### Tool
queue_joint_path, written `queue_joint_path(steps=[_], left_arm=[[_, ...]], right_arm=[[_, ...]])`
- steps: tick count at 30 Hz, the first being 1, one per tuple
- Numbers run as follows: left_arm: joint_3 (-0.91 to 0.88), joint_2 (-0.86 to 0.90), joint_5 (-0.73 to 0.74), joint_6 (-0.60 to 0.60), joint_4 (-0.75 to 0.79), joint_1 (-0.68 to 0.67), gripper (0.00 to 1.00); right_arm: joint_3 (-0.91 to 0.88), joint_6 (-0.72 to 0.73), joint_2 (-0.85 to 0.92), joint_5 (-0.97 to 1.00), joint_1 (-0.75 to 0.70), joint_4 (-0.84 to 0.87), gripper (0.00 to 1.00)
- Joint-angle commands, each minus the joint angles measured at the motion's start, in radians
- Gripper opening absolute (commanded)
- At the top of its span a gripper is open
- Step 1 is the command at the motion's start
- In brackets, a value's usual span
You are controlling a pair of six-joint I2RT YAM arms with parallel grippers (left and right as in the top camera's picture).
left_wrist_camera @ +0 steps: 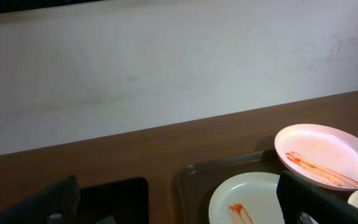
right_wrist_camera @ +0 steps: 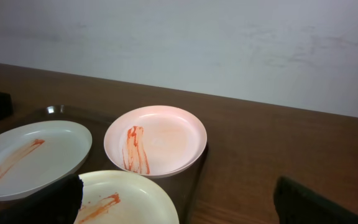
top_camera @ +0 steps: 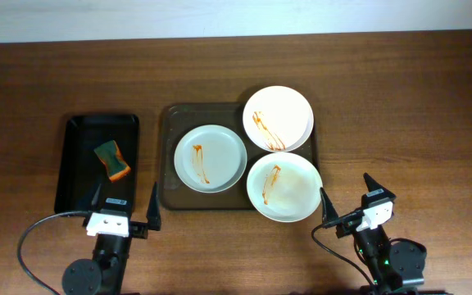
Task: Clean dirty plates on tray and stack at the side
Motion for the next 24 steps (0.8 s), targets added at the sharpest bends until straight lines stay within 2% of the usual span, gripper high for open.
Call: queue_joint_path(steps=[1,6,8,12,16,21,24], left_arm=[[0.026,0.005,0.014,-0.01,-0.005,-0.005,1.0],[0.04,0.016,0.019,-0.01,-0.02,-0.005,0.99],[0.09,0.073,0.038,-0.01,-0.068,-0.005,0.99],[0.315,0.361,0.044,-0.01,-0.219,-0.005,0.99],[0.517,0.587,0.116,-0.01,-0.35,-0.005,0.99],[0.529,0.621,0.206,-0.01,-0.416,-0.005,0.99],[0.529,0.621,0.209,-0.01,-0.446,-0.005,0.99]], right_arm=[[-0.007,0.0,-0.007,0.013,-0.003,-0.004,0.98],[-0.007,0.0,-0.007,0.013,-0.003,-0.004,0.98],[-0.007,0.0,-0.007,0.013,-0.003,-0.004,0.98],[-0.007,0.0,-0.007,0.013,-0.003,-0.004,0.98],[-0.007,0.0,-0.007,0.013,-0.003,-0.004,0.98],[-0.007,0.0,-0.007,0.013,-0.003,-0.003,0.98],[-0.007,-0.036,-0.007,0.146,-0.003,-0.014,0.98]])
